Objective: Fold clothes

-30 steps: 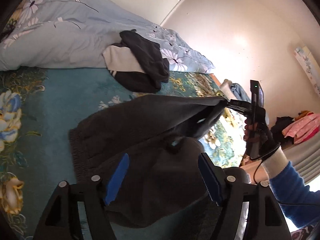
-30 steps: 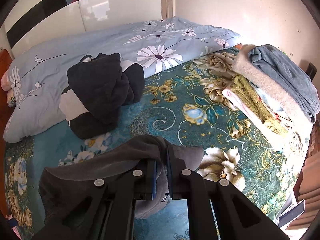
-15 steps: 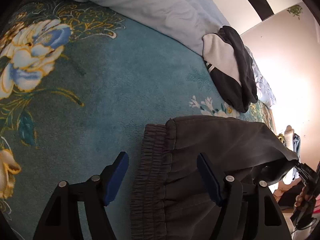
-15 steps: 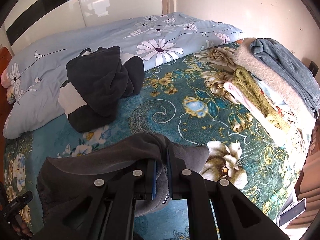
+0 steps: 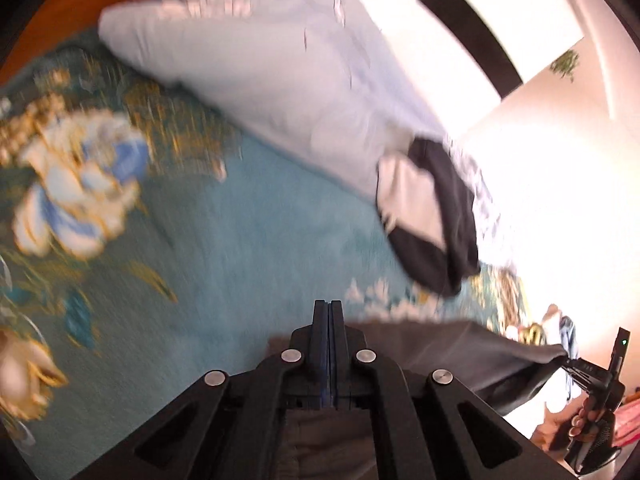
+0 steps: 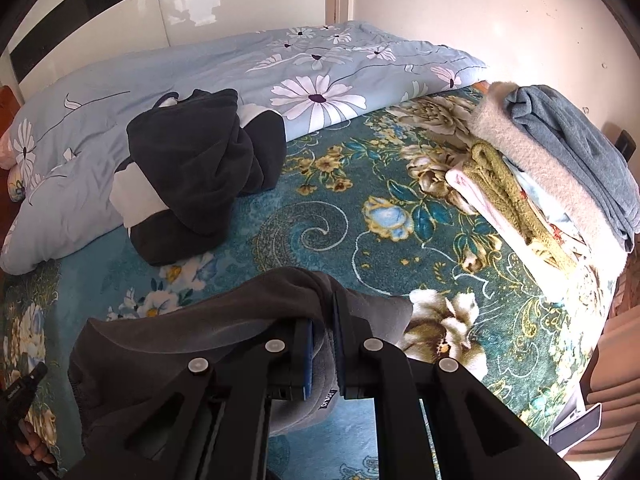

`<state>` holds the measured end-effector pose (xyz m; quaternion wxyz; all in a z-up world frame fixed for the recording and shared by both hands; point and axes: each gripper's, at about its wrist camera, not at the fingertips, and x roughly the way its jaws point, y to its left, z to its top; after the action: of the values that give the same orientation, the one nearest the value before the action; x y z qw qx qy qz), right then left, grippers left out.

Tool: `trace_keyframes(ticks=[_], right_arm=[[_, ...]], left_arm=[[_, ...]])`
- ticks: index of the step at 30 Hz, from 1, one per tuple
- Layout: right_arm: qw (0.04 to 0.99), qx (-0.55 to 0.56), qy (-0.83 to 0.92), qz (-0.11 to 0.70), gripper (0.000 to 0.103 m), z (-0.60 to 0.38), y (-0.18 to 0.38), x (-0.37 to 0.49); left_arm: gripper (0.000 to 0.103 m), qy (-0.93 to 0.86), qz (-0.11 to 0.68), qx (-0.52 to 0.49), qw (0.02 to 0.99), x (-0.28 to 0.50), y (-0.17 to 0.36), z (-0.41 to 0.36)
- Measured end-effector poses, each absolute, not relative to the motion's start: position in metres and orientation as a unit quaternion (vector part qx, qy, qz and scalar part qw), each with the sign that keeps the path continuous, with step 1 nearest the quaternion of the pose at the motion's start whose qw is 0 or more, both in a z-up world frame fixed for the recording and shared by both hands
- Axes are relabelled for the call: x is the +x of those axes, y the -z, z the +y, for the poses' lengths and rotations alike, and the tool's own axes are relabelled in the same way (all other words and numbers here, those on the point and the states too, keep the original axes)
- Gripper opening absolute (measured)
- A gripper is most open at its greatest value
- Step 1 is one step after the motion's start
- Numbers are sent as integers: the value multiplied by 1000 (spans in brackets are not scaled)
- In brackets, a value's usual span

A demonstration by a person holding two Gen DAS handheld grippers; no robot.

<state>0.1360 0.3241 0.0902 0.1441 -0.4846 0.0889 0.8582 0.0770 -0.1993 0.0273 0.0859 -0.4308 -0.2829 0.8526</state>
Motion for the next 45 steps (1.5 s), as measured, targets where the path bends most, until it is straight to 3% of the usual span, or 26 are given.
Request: trace_keyframes(ticks=[6, 8, 10, 12, 18, 21, 22, 27, 29, 32, 33, 34, 39, 41, 43, 44, 45], right_arm=[[121, -466, -873, 74, 9, 300, -106, 107], [115, -466, -875, 67, 9, 291, -104, 101], [109, -466, -876, 61, 9, 283, -103, 95], [104, -466, -877, 54, 9, 276, -102, 91], [119, -472, -871, 72, 9, 303, -100, 111], [127, -476, -867, 74, 9, 311, -98, 120], [129, -477, -866, 74, 9, 312, -97, 123], [130, -482, -862, 89, 10, 317, -87, 134], [130, -484, -860, 95, 10, 318, -84, 136], [128, -487, -858, 99, 10, 319, -81, 139], [128, -488, -858, 98, 10, 320, -80, 141], [128, -489, -857, 98, 10, 320, -79, 142], [130, -501, -850, 100, 10, 324, -71, 147], [130, -503, -849, 98, 10, 323, -69, 148], [130, -506, -847, 96, 10, 322, -66, 148], [130, -508, -846, 96, 10, 322, -65, 148], [129, -509, -846, 96, 10, 321, -64, 147]], left_arm=[[3, -830, -246, -495, 77, 70, -7, -204], [17, -819, -238, -514, 88, 75, 10, -192], [59, -812, -235, -526, 99, 79, 27, -181], [64, -801, -246, -534, 112, 79, 43, -172], [60, -769, -295, -549, 141, 79, 64, -155], [25, -777, -292, -534, 161, 85, 52, -152], [24, -776, -298, -527, 176, 88, 49, -152], [24, -763, -287, -550, 180, 91, 63, -152], [25, -746, -323, -553, 183, 89, 78, -157], [39, -715, -404, -538, 188, 91, 95, -170], [50, -705, -426, -533, 194, 91, 100, -172], [54, -697, -437, -533, 197, 90, 105, -173], [54, -693, -442, -526, 219, 81, 101, -168], [49, -703, -419, -525, 232, 77, 92, -159], [20, -730, -354, -539, 226, 71, 81, -144], [10, -741, -330, -543, 217, 70, 77, -139], [8, -745, -327, -542, 211, 71, 74, -138]])
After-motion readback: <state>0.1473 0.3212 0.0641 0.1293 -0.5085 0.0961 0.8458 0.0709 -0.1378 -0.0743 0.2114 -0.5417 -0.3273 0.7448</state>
